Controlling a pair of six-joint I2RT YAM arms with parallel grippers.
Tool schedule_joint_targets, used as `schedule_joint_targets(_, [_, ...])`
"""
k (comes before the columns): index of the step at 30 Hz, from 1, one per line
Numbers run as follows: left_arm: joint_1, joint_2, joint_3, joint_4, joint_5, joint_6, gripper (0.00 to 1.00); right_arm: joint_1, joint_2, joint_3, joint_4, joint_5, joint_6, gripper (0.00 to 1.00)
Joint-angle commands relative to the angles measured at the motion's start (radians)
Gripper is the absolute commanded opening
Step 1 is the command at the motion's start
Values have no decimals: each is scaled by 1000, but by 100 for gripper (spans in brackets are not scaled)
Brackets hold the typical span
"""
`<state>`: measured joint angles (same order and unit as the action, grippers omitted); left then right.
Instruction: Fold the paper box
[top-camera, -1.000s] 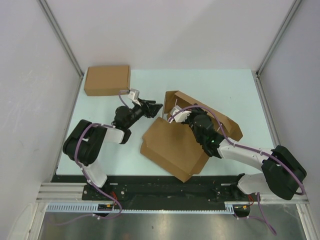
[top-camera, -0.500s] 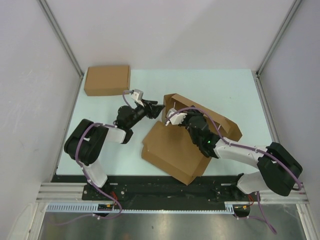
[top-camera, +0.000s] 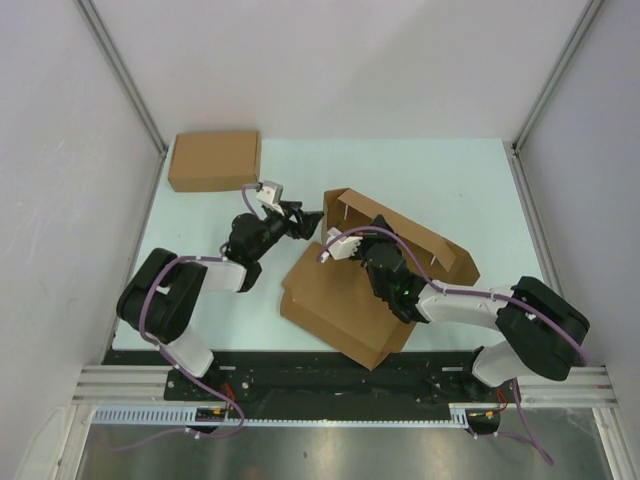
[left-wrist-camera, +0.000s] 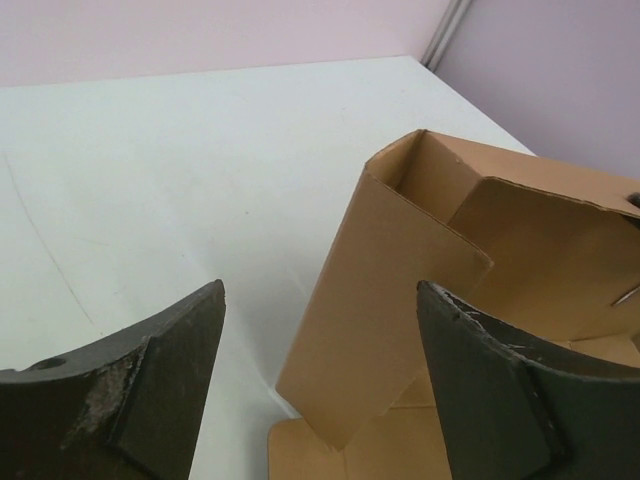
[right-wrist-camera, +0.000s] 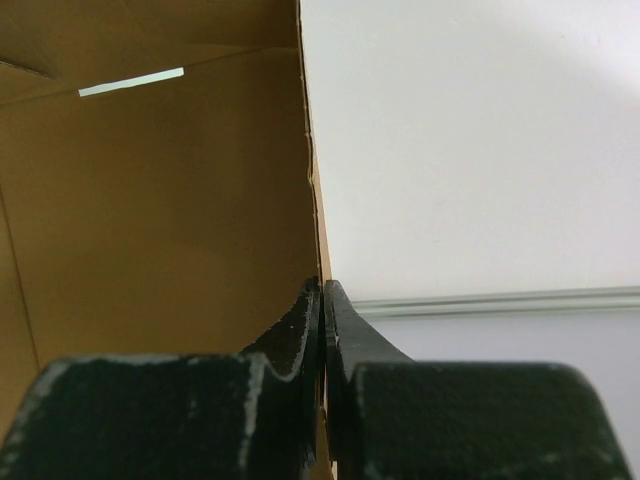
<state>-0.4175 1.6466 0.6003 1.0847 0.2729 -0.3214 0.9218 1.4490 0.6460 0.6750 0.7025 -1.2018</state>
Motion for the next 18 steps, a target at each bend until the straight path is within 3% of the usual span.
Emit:
schedule_joint_targets(1, [6, -13, 15, -32, -41, 58, 86, 29, 28, -28, 40, 5, 33, 0])
schedule_joint_targets(2, [6, -5, 13, -28, -35, 53, 99, 32, 31, -29, 38, 5, 36, 0])
schedule_joint_targets(4, [6, 16, 15, -13, -11, 48, 100, 32, 31, -29, 40, 5, 44, 0])
schedule_joint_targets(9, [29, 82, 19, 73, 35, -10, 99, 32, 13, -29, 37, -6, 48, 0])
schedule_joint_targets(18, [39, 166, 92, 95, 127, -91, 88, 40, 14, -29, 11, -24, 65, 0])
